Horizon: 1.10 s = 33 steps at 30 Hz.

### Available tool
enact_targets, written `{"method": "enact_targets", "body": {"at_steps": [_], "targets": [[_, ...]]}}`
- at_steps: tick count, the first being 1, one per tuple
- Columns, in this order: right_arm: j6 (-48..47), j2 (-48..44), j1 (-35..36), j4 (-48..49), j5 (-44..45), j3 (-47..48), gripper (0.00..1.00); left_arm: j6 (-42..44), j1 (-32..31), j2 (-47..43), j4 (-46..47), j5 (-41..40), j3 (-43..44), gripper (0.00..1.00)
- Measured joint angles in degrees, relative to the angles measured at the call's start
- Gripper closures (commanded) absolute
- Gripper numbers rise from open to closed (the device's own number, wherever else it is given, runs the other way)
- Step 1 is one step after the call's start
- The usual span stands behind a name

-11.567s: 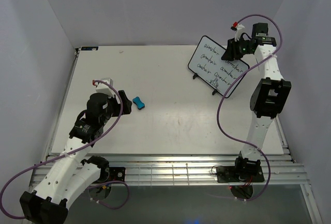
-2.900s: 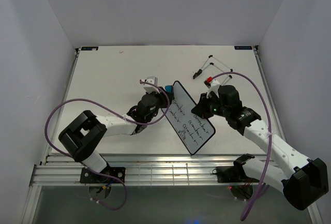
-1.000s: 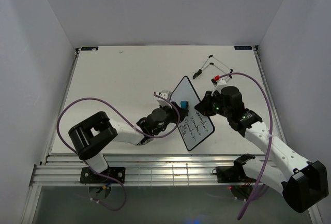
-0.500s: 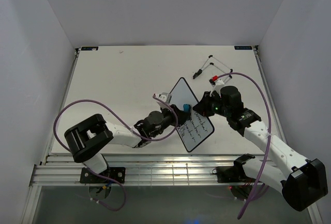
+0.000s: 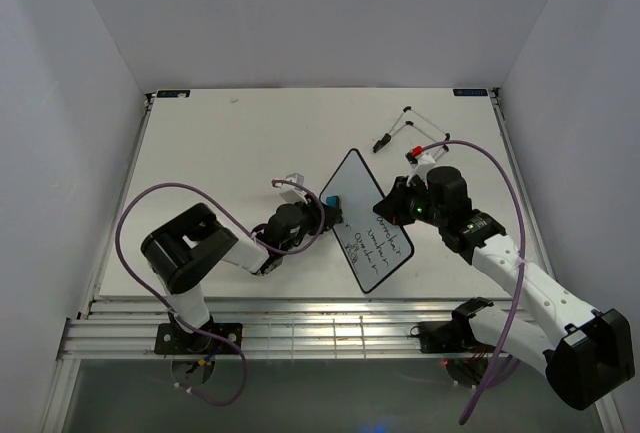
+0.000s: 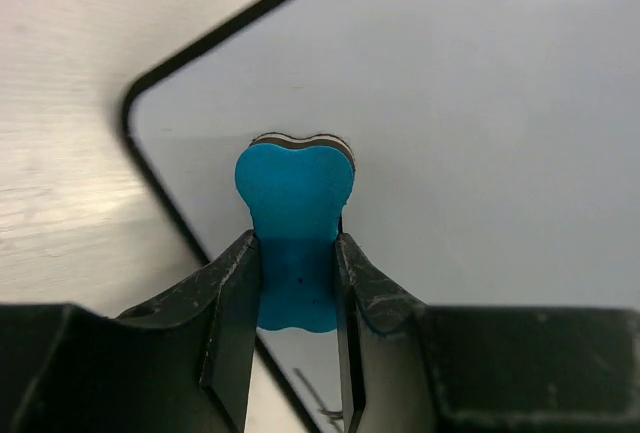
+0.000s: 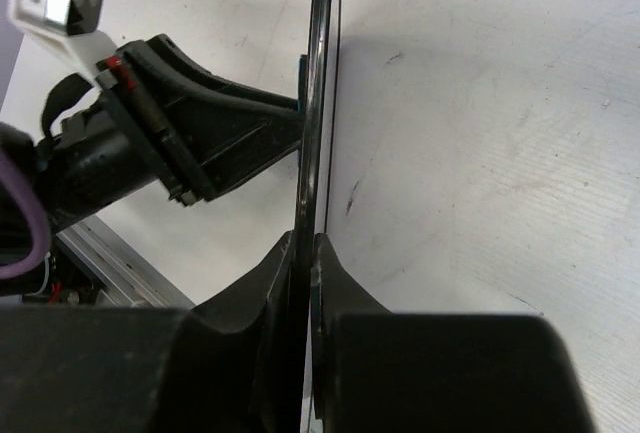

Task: Erase the whiteboard

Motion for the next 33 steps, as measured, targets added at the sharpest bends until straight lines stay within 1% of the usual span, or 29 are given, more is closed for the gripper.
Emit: {"method": "enact_targets", "body": {"at_steps": [5, 10, 19, 22, 27, 33], "targets": [[0.3, -0.4, 0.0, -0.2, -0.3, 0.0, 0.92, -1.3, 2.6, 3.7, -1.8, -0.7, -0.1, 1.00], [0.5, -0.7, 0.0, -0.2, -0.3, 0.0, 0.92, -2.4, 3.8, 5.0, -1.2, 1.4, 0.6, 1.00], [0.6, -0.8, 0.0, 0.0, -0.2, -0.2, 0.92, 0.9, 5.2, 4.5, -2.8, 6.7, 1.8, 1.00], [0.5, -0.7, 0.0, 0.1, -0.2, -0.2, 0.92, 1.8, 4.8, 3.3, -4.3, 6.9, 1.8, 1.00], [0.5, -0.3, 0.0, 0.5, -0.1, -0.2, 0.92, 2.8, 2.2, 1.0, -6.6, 6.3, 1.8, 1.00], [0.8, 0.4, 0.0, 1.3, 0.8, -0.2, 0.92, 3.6, -1.0, -0.1, -6.8, 4.1, 1.8, 1.00]]}}
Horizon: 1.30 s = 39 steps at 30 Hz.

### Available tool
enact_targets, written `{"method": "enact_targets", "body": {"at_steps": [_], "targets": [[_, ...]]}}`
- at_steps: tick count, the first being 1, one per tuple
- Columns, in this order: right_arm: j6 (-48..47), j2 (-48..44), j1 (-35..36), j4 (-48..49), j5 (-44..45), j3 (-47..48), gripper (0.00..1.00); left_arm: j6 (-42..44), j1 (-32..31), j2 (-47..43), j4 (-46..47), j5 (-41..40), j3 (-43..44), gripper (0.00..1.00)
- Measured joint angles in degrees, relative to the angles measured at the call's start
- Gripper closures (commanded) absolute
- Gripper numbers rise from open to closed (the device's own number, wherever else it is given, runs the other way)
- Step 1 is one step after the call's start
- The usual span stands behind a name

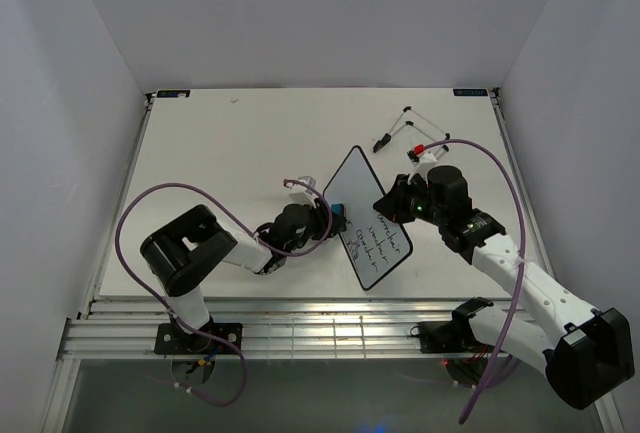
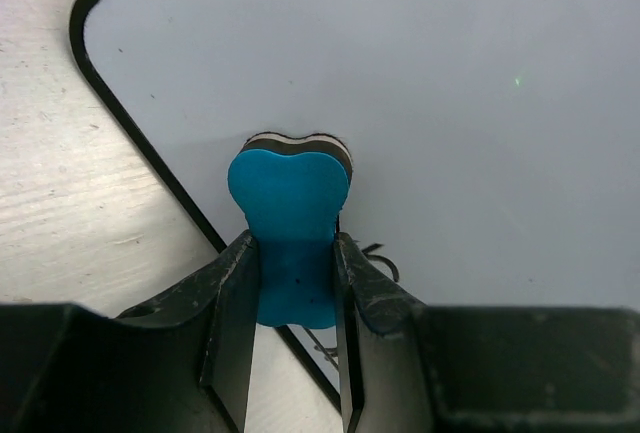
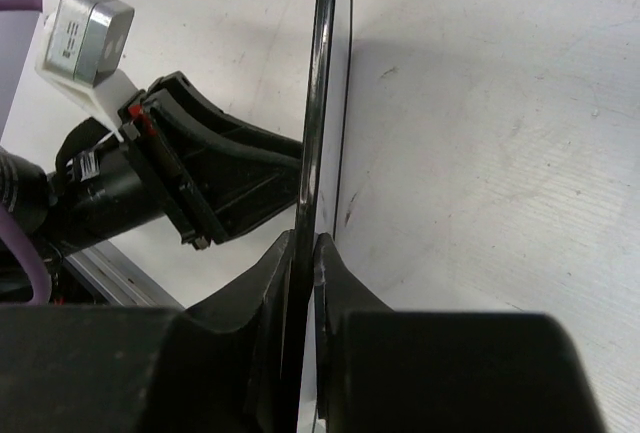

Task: Erase the whiteboard

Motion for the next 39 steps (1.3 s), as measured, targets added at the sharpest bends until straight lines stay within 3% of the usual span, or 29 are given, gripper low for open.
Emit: {"method": "enact_targets", "body": {"at_steps": [12, 29, 39], "targets": [[1.1, 3.3, -0.6, 2.4, 0.5, 1.6, 0.92, 4.3, -7.1, -2.5, 3.1, -1.2, -1.0, 1.00], [0.9, 6.3, -1.4, 3.5, -2.6, 3.4, 0.92, 11.8, -11.8, -4.0, 6.8, 3.0, -1.7, 1.00], [2.3, 7.0, -0.3, 5.5, -6.6, 2.4, 0.92, 18.0, -16.8, -9.7, 0.0, 9.3, -0.5, 1.00]]}}
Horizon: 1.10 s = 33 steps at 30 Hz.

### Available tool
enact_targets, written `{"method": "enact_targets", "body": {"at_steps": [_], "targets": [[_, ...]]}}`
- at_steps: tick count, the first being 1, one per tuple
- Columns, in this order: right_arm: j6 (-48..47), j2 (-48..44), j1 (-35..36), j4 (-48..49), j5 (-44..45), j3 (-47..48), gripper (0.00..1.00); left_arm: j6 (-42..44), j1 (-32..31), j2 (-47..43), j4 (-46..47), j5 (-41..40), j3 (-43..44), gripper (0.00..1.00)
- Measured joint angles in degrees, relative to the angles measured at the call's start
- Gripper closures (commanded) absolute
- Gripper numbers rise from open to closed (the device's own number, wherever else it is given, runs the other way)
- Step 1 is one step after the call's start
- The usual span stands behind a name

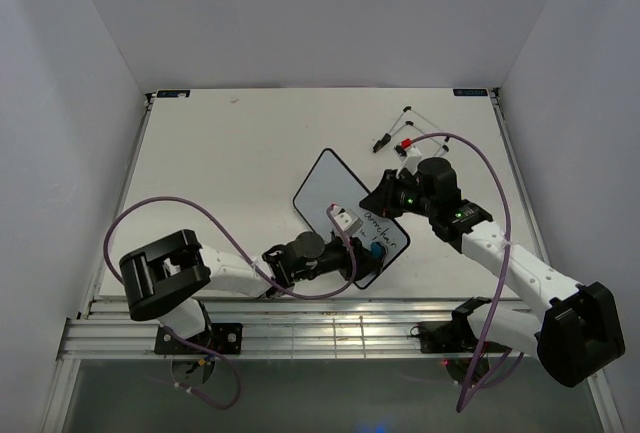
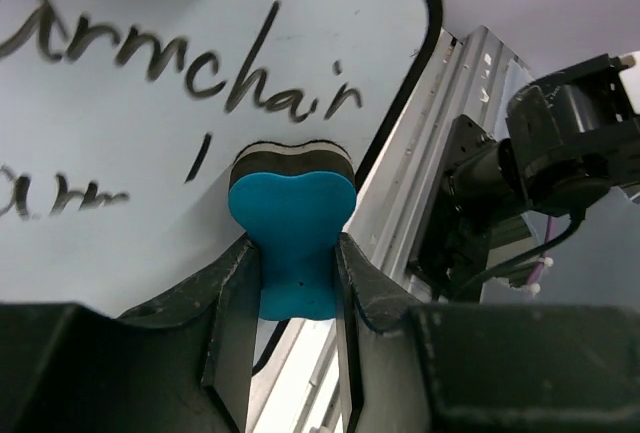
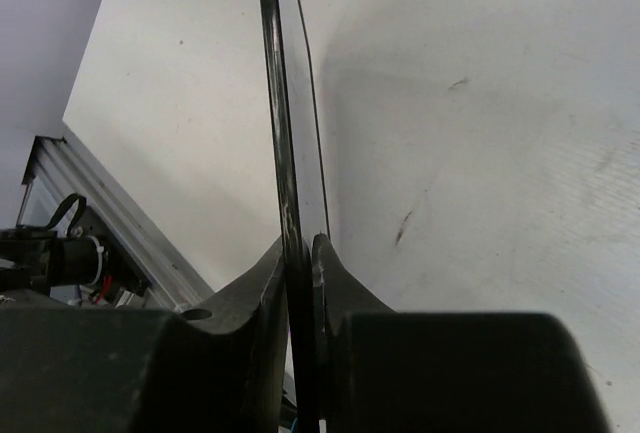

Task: Erase the whiteboard

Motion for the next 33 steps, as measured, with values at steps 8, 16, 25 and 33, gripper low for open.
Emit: {"method": "enact_targets", "body": {"at_steps": [8, 16, 25, 33], "targets": [[1.5, -0.1, 1.7, 0.9, 1.1, -0.4, 0.92, -0.3, -2.5, -4.2, -9.3, -11.2, 2.9, 1.00], [7.2, -4.0, 1.9, -0.9, 8.4, -3.2, 0.92, 1.4, -0.1, -4.7, -17.5, -26.2, 7.6, 1.00], [15.5, -8.5, 3.3, -1.9, 9.5, -7.6, 0.92, -3.1, 8.1, -3.5, -21.2, -29.8, 7.6, 1.00], [14.9, -10.1, 3.4, -2.8, 11.8, -8.3, 0.92, -4.3, 9.2, -3.1, -21.3, -21.3, 8.7, 1.00]]}}
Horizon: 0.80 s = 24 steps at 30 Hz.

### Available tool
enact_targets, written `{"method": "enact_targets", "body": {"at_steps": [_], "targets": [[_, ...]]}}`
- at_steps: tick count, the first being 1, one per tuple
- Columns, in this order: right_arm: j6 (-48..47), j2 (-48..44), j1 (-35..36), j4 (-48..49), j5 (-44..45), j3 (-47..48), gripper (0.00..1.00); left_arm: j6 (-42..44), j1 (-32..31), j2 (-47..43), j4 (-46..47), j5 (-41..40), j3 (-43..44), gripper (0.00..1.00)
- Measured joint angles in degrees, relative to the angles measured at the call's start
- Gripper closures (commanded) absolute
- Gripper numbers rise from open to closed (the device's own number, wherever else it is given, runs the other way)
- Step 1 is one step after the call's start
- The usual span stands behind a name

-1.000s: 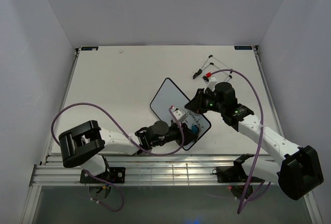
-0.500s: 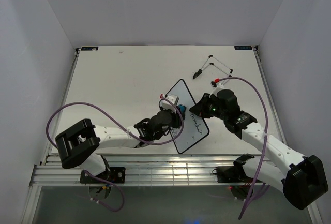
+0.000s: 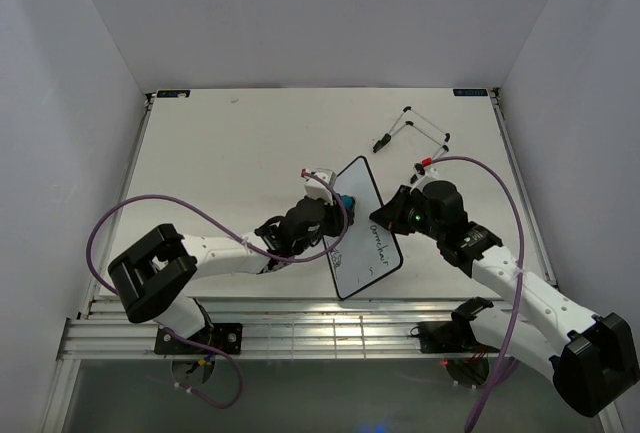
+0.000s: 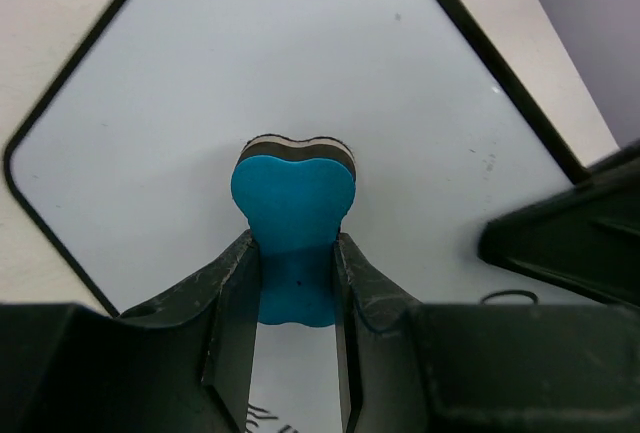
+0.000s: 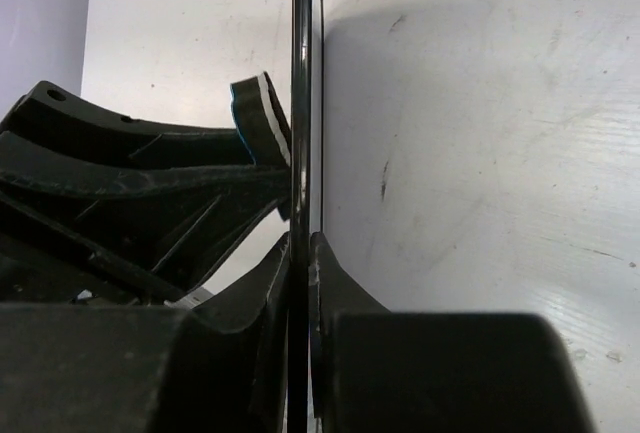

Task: Erase the whiteboard

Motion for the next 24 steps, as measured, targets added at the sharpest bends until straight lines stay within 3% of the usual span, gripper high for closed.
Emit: {"method": "enact_targets", "body": {"at_steps": [11, 24], "targets": [[-3.3, -1.4, 0.0, 4.2, 2.8, -2.5, 0.92, -8.5, 0.0, 0.1, -12.4, 15.8, 8.0, 1.00], [-1.9, -3.0, 0.4, 3.9, 7.1, -4.2, 0.92, -16.3, -0.3, 3.1, -25.0, 17.0, 15.7, 1.00]]}}
